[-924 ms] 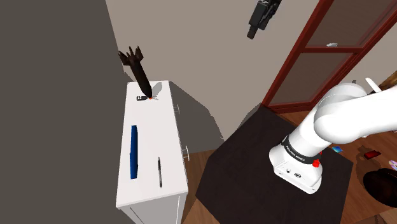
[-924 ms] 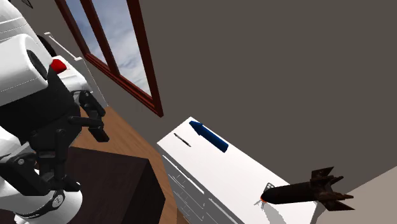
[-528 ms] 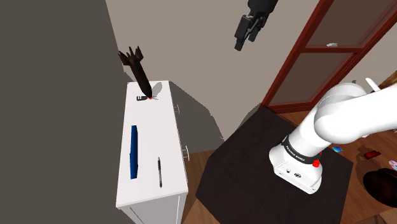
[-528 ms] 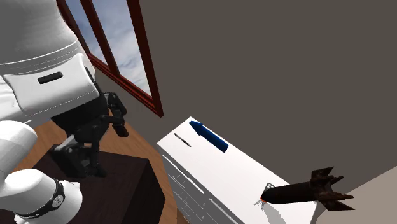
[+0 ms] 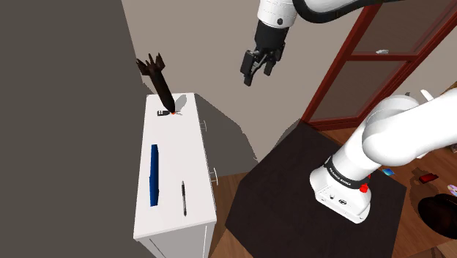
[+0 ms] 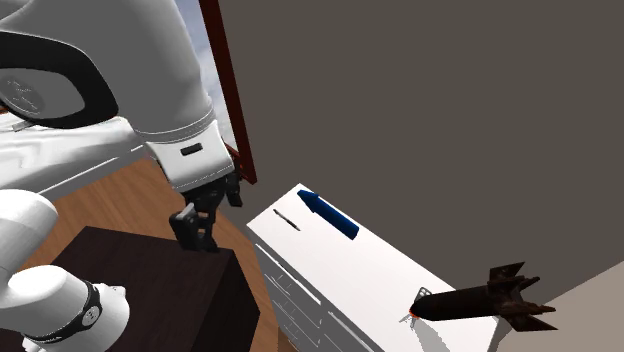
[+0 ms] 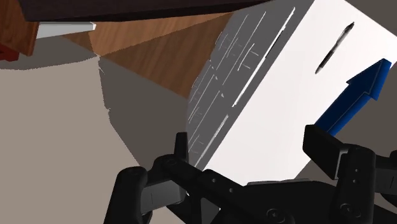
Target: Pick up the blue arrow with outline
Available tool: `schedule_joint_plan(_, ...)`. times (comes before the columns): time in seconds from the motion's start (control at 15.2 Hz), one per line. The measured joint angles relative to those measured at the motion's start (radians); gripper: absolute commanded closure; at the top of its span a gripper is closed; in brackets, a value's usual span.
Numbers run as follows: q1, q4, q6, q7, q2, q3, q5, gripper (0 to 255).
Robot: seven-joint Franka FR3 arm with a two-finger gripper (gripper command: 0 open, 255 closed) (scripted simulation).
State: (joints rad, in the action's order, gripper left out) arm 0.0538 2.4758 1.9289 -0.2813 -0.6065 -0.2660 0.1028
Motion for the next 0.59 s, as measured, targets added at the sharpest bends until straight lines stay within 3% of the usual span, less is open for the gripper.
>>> schedule_joint_plan(0.59, 0.0, -0.024, 0.204, -0.262, 0.263, -0.164, 0.045, 0)
